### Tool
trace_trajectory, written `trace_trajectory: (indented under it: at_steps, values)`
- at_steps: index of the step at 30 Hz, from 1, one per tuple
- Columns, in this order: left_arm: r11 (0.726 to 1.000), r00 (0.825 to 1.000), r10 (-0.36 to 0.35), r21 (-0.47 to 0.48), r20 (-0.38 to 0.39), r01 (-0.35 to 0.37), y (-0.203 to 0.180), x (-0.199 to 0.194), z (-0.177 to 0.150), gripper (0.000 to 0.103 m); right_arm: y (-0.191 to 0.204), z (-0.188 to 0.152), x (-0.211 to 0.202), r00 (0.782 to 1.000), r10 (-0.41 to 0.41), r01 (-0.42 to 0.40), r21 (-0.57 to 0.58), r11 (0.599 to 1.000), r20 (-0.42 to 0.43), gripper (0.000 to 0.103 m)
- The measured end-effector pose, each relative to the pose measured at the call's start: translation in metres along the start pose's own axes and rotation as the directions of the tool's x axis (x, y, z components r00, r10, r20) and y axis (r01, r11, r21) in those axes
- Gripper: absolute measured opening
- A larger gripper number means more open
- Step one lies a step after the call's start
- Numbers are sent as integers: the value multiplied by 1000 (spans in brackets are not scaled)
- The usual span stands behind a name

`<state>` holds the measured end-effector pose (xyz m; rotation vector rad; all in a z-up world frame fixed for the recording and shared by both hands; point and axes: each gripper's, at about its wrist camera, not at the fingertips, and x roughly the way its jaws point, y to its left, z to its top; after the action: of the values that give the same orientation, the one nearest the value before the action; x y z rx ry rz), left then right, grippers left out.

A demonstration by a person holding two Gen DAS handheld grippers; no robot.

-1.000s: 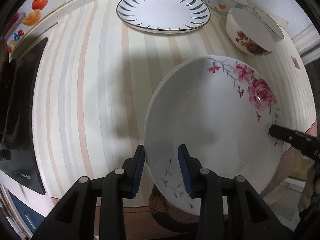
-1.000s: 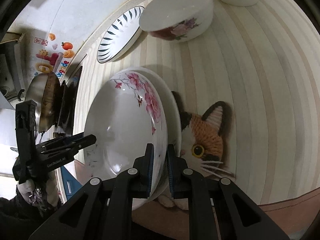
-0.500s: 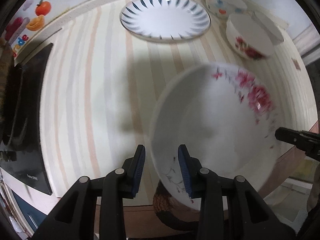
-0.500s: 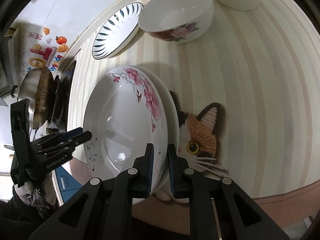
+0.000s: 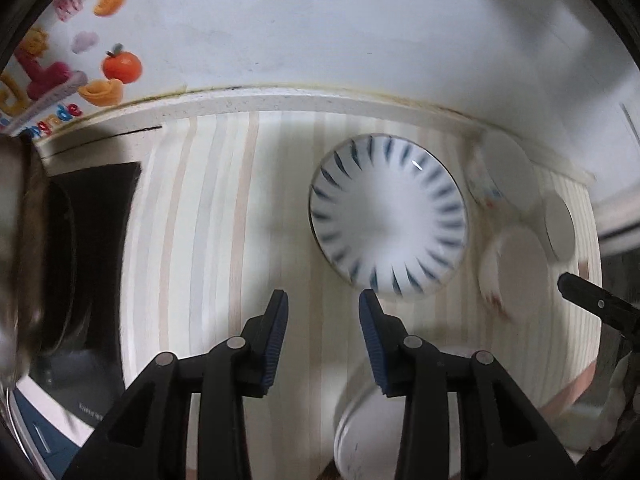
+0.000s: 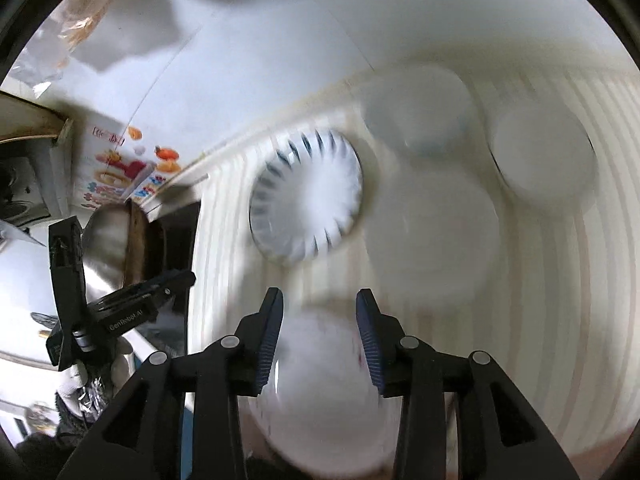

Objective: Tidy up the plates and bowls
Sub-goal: 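Move the right gripper to the blue-striped plate and grasp its rim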

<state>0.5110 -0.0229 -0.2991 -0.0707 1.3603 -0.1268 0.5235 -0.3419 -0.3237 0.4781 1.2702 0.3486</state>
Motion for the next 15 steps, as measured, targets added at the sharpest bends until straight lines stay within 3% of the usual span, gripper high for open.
trace_trajectory:
  at_steps: [7, 15]
  values:
    - [999, 994, -4, -42, -113, 0, 14, 70, 48, 34, 4, 88, 79, 991, -97, 97, -6, 995, -97, 41]
    - [999, 980, -25, -27, -195, 20, 15, 117, 61, 34, -14, 105, 142, 960, -198, 194, -40, 980, -197, 41]
